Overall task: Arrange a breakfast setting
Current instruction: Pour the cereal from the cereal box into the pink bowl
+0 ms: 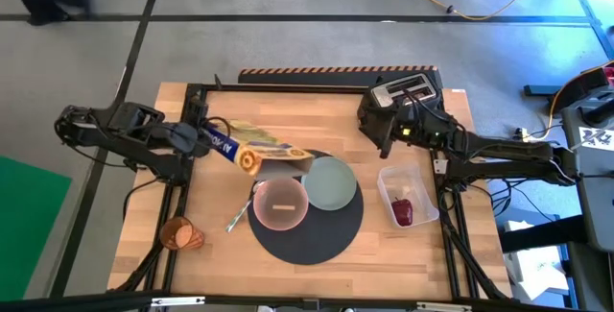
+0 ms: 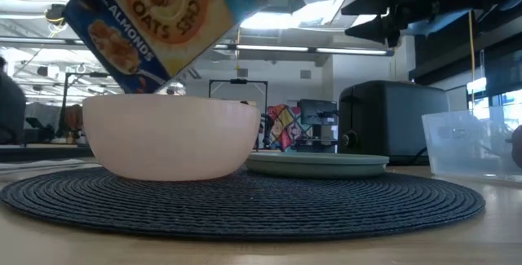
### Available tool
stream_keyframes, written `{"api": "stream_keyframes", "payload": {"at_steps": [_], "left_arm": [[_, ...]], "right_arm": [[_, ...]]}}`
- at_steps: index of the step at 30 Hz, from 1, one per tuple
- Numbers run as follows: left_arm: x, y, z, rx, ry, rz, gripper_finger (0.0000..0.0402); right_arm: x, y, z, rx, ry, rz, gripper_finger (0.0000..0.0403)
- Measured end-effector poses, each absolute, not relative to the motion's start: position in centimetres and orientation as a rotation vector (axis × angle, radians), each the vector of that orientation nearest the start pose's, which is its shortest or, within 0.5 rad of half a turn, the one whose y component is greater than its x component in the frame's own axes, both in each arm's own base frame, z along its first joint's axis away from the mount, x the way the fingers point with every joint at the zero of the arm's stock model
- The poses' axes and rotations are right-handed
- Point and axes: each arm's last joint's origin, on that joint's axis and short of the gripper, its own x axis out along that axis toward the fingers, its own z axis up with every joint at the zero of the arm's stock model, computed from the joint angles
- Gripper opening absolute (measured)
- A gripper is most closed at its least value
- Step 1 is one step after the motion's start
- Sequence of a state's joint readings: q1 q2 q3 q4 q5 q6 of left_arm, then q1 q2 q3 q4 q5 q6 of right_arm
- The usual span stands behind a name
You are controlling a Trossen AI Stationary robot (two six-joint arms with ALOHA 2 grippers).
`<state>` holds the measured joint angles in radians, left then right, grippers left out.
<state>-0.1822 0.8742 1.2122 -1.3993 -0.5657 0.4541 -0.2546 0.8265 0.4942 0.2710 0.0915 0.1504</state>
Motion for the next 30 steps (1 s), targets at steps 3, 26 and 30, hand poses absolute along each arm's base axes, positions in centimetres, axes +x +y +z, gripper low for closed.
{"api": "stream_keyframes", "payload": {"at_steps": [3, 26, 30], "left_arm": [[10.2, -0.3, 36.4, 0.815, 1.119, 0.101, 0.0179], [11.4, -0.6, 35.3, 1.037, 1.315, -0.127, 0.0179], [12.7, -0.8, 34.7, 1.108, 1.371, -0.161, 0.0179]], "right_arm": [[18.2, -5.1, 26.8, 0.179, 0.035, -0.370, 0.0328], [18.1, -5.2, 26.7, 0.205, 0.034, -0.410, 0.0328], [18.1, -5.2, 26.7, 0.205, 0.034, -0.410, 0.0328]]}}
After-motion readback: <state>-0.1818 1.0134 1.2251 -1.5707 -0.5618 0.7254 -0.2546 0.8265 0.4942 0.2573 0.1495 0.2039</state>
